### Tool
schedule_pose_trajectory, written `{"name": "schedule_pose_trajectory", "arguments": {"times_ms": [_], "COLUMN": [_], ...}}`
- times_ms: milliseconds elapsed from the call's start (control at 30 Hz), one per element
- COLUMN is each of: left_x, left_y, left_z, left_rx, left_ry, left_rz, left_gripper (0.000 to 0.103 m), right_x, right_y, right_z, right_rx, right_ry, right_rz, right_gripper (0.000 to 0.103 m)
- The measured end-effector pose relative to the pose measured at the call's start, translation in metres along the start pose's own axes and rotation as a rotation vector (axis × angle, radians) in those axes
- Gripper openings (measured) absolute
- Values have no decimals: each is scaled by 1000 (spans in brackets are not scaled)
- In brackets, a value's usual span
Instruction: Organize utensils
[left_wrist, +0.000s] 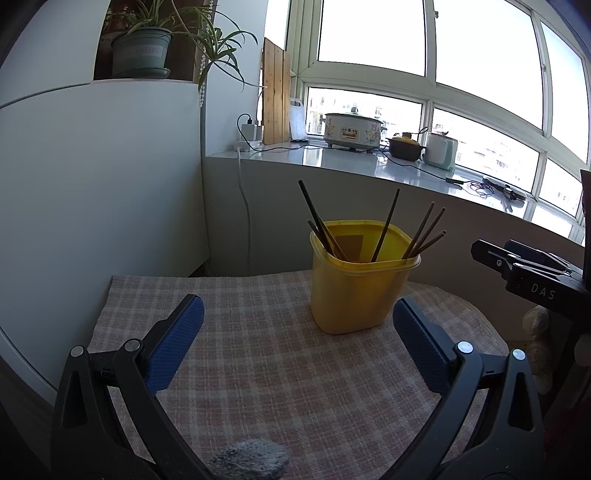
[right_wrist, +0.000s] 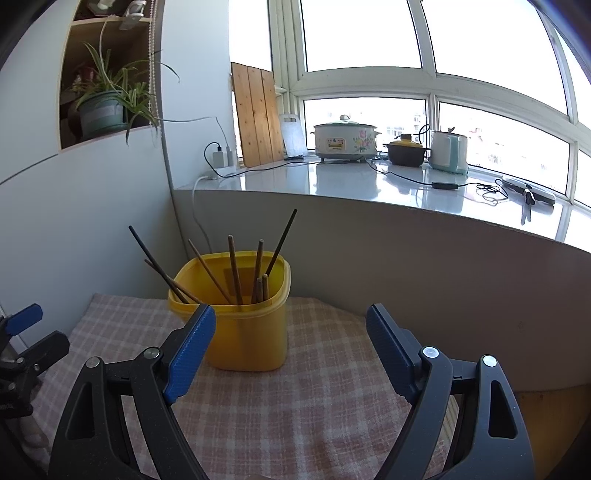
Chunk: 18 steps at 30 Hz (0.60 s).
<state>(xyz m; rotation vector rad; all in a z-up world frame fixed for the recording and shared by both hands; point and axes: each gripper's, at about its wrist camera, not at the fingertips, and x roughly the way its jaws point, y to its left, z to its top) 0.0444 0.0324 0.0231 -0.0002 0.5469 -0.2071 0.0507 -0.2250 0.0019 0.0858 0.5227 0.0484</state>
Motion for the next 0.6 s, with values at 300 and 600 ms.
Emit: {"name": "schedule_pose_trajectory", "arguments": {"times_ms": [300, 600], "left_x": [1, 1], "left_y": [1, 0], "left_z": [0, -2], "left_rx": [0, 10], "left_ry": [2, -19], "left_rz": [4, 36], "left_gripper": [103, 103], "right_x": [1, 3], "right_y": [0, 0], "right_z": [-2, -4], "right_rx": [2, -3], "right_ry": [8, 17], "right_rz": [3, 4], "right_gripper": [84, 84]}}
